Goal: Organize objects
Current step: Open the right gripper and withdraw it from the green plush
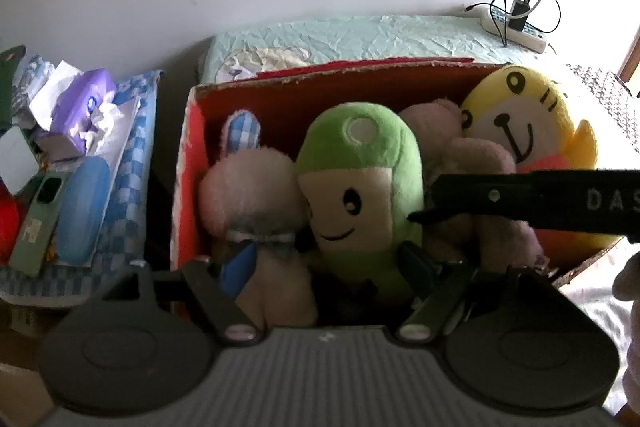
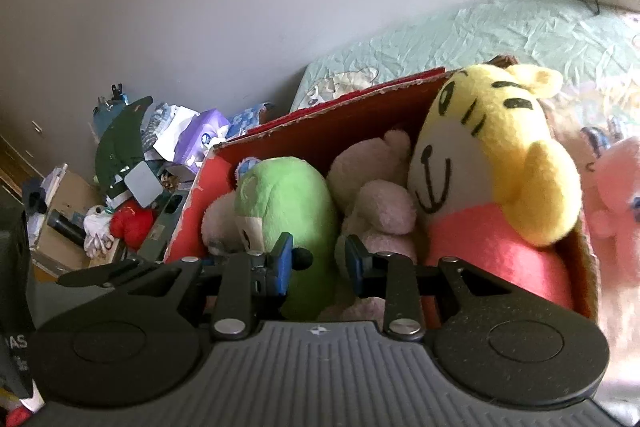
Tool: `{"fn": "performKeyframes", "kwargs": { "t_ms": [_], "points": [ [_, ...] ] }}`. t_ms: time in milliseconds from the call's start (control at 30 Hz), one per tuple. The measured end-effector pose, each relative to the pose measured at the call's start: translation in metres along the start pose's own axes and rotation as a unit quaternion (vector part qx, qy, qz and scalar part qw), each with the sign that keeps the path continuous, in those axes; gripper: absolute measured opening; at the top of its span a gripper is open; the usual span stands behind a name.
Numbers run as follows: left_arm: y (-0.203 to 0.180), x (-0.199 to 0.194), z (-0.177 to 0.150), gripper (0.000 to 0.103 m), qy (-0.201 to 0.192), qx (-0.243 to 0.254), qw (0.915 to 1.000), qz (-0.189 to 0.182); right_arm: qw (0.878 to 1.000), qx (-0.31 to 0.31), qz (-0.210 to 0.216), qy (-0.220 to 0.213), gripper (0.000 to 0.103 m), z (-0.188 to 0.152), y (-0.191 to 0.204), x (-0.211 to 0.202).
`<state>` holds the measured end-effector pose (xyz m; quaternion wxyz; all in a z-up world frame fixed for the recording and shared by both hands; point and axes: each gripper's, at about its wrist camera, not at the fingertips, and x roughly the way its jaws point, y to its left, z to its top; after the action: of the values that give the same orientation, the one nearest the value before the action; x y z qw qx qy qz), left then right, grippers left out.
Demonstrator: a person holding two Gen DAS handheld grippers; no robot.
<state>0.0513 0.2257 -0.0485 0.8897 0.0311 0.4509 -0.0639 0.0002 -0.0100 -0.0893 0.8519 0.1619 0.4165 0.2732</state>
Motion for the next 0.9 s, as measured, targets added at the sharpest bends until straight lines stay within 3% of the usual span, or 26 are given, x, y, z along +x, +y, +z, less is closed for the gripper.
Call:
{"fn": "performKeyframes", "kwargs": {
  "t_ms": [267,900],
  "points": [
    [0.002,-0.010,-0.005,0.084,0.005,-0.001,0.9999,0.013,0.999,-0.027,-0.022,-0.030,0.040,-0.012,0.012,-0.017],
    [-0.027,-0.048,-0.014,0.084,-0.019,0.026,0.9990,0.030,0.997,0.001,-0.034,-0.075,0.040,-0.036,0.009,-0.075]
  ]
}}
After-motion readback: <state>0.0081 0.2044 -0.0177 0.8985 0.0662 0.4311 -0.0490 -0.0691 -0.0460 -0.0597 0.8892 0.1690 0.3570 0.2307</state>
